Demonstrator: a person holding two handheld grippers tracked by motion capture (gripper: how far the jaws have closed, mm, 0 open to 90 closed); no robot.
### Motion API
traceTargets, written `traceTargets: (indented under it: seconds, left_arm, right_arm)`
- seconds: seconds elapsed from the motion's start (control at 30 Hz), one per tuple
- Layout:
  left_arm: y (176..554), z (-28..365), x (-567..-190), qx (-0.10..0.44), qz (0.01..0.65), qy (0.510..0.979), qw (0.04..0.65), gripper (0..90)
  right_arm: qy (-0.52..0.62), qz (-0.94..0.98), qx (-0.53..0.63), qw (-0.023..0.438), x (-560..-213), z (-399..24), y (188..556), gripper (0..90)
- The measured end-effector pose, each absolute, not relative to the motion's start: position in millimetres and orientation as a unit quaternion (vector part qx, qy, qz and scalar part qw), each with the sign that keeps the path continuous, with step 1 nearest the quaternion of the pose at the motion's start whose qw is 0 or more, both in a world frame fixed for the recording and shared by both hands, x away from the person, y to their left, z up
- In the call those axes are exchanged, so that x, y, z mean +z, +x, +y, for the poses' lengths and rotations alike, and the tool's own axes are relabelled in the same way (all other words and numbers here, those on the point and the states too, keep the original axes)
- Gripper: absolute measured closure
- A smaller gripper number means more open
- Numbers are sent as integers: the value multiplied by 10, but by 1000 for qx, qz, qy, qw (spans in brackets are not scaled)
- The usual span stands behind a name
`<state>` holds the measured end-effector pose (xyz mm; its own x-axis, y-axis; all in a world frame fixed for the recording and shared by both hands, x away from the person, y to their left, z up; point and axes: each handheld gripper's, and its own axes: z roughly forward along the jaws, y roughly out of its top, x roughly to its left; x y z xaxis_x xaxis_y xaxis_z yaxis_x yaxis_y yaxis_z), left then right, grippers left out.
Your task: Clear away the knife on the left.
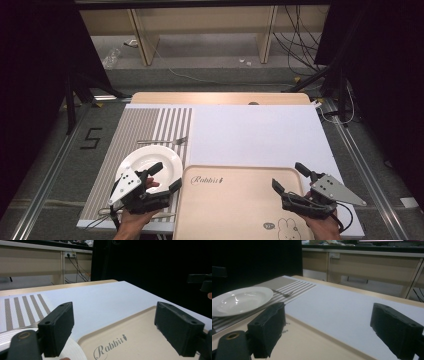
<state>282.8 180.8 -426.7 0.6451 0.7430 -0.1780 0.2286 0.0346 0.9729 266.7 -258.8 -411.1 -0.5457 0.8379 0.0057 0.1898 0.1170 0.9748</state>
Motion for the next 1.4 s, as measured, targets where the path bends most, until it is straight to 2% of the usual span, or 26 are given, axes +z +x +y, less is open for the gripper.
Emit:
traceTargets:
  seconds: [0.7,0.9,1.4]
  left_arm:
    - [2827,1839,-4249,213,364,660,622,156]
    - [2831,1890,-4212,230,363,665,611,157]
    - [2899,1993,-4124,184,344,738,551,158]
  right_arm:
    - [372,687,549,297,-4110,-2584,2666,136]
    - [370,687,551,296,-4110,-2584,2663,136]
    - [377,685,550,294,-4121,-2594,2673,137]
